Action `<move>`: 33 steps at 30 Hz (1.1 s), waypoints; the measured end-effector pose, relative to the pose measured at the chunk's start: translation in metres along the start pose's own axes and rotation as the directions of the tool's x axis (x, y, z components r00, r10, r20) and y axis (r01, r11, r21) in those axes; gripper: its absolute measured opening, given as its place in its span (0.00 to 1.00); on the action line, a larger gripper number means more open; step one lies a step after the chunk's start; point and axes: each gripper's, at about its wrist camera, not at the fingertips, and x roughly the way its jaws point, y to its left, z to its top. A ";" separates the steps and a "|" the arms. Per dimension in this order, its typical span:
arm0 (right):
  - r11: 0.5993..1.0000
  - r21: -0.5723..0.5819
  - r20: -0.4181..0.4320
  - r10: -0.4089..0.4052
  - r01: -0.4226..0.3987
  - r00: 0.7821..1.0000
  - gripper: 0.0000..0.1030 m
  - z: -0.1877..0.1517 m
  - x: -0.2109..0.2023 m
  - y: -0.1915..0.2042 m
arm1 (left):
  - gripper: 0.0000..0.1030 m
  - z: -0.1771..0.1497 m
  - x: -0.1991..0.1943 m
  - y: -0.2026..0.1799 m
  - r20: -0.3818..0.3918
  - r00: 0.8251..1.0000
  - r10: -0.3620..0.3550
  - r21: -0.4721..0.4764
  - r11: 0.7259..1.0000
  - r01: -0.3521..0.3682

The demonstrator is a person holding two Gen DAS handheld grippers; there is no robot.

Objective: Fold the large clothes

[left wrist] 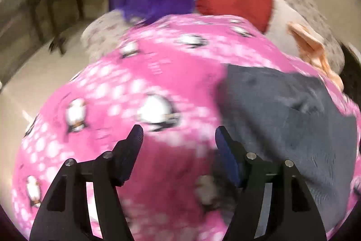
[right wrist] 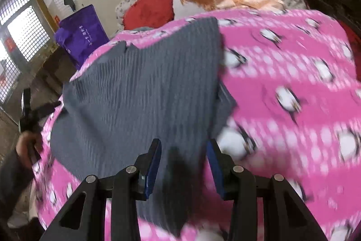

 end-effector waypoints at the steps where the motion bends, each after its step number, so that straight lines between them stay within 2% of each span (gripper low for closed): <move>1: 1.000 0.011 0.004 0.007 -0.007 1.000 0.40 -0.007 -0.003 -0.003 | 0.64 -0.002 -0.003 0.007 -0.006 1.000 -0.016 -0.017 1.000 0.016; 4: 0.998 0.060 -0.002 0.017 -0.017 1.000 0.43 -0.030 -0.007 -0.014 | 0.64 -0.022 -0.015 0.009 -0.043 0.996 -0.079 0.002 0.997 0.079; 6: 0.992 0.113 0.007 0.051 -0.052 0.999 0.46 -0.040 -0.009 -0.021 | 0.64 -0.041 -0.020 -0.007 -0.087 0.981 -0.172 0.037 0.984 0.176; 8: 0.974 0.198 0.039 0.100 -0.105 0.994 0.55 -0.046 -0.012 -0.031 | 0.64 -0.068 -0.024 -0.025 -0.135 0.957 -0.258 0.063 0.961 0.268; 10: 0.942 0.289 0.110 0.144 -0.171 0.983 0.79 -0.055 -0.017 -0.041 | 0.65 -0.085 -0.025 -0.031 -0.131 0.949 -0.286 0.061 0.953 0.296; 12: 0.912 0.339 0.144 0.193 -0.231 0.971 0.82 -0.056 -0.013 -0.047 | 0.65 -0.092 -0.020 -0.029 -0.123 0.937 -0.328 0.004 0.944 0.331; 14: 0.890 0.372 0.126 0.232 -0.263 0.964 0.82 -0.060 -0.001 -0.051 | 0.65 -0.092 -0.019 -0.022 -0.134 0.924 -0.357 -0.051 0.934 0.354; 16: 0.875 0.389 0.099 0.270 -0.287 0.958 0.83 -0.063 0.014 -0.052 | 0.65 -0.091 -0.029 -0.015 -0.101 0.913 -0.395 -0.083 0.918 0.388; 17: 0.862 0.394 0.093 0.307 -0.318 0.947 0.85 -0.066 0.024 -0.052 | 0.66 -0.093 -0.037 -0.012 -0.068 0.909 -0.411 -0.091 0.910 0.405; 19: 0.870 0.353 0.122 0.321 -0.344 0.939 0.91 -0.062 0.028 -0.050 | 0.79 -0.096 -0.041 -0.010 -0.063 0.911 -0.407 -0.080 0.912 0.402; 21: 0.854 0.306 0.118 0.404 -0.421 0.907 0.91 -0.054 0.038 -0.044 | 0.80 -0.101 -0.041 -0.009 -0.070 0.910 -0.409 -0.076 0.911 0.404; 24: 0.818 0.256 0.079 0.512 -0.514 0.855 0.84 -0.047 0.052 -0.032 | 0.80 -0.108 -0.047 0.001 -0.043 0.914 -0.404 -0.098 0.912 0.399; 28: 0.820 0.273 0.113 0.492 -0.503 0.863 0.80 -0.038 0.068 -0.032 | 0.80 -0.120 -0.050 0.016 -0.019 0.918 -0.397 -0.173 0.905 0.388; 30: 0.810 0.267 0.114 0.511 -0.521 0.852 0.80 -0.038 0.069 -0.030 | 0.80 -0.125 -0.050 0.026 -0.006 0.916 -0.402 -0.208 0.896 0.392; 32: 0.799 0.247 0.098 0.542 -0.548 0.835 0.79 -0.040 0.068 -0.029 | 0.81 -0.125 -0.046 0.033 -0.001 0.928 -0.371 -0.257 0.897 0.359; 33: 0.799 0.248 0.093 0.543 -0.548 0.835 0.72 -0.040 0.070 -0.030 | 0.81 -0.124 -0.042 0.036 -0.006 0.936 -0.353 -0.283 0.898 0.337</move>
